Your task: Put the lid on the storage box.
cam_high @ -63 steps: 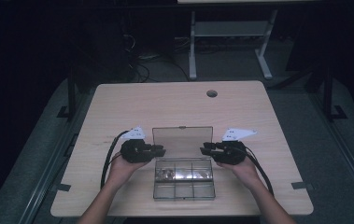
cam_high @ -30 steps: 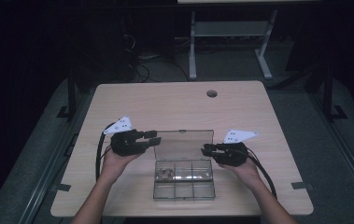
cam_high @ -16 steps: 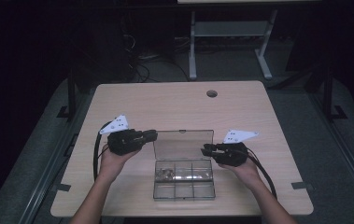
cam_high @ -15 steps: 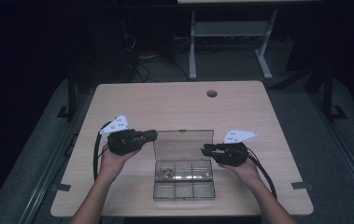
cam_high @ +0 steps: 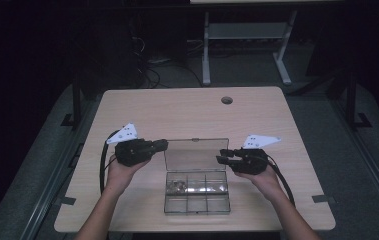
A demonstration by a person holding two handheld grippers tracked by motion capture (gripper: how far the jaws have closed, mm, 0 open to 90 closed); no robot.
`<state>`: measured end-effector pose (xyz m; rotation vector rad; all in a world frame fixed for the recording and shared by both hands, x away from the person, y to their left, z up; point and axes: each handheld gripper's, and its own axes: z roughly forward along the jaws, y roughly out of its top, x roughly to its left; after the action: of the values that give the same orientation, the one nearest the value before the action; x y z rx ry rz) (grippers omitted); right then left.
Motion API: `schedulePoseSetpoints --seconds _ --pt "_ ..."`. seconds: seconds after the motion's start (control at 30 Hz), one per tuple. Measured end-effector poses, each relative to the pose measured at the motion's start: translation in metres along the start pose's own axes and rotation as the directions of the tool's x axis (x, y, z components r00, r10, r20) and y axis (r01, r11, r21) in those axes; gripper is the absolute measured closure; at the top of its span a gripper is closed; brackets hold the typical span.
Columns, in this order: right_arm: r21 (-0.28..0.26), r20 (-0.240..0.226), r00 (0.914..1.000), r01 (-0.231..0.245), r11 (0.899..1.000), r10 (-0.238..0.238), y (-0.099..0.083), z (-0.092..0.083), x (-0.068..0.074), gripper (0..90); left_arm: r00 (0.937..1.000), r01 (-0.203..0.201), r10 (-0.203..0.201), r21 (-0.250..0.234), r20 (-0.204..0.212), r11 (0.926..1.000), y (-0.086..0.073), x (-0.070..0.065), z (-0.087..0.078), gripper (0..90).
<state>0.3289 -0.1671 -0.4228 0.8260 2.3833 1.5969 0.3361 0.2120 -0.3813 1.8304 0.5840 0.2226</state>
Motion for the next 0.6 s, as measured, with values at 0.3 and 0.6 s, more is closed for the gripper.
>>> schedulePoseSetpoints --seconds 0.3,0.6 --pt "-0.094 0.009 0.9999 0.011 0.996 -0.011 0.022 -0.022 -0.001 69.2 1.0000 -0.006 0.006 0.000 -0.003 1.0000 0.000 0.000 0.000 82.4" --pt "-0.126 0.025 0.9997 0.011 0.992 -0.008 0.027 -0.029 -0.002 77.9 0.9999 -0.009 0.009 -0.004 -0.006 1.0000 0.001 -0.001 -0.001 82.5"
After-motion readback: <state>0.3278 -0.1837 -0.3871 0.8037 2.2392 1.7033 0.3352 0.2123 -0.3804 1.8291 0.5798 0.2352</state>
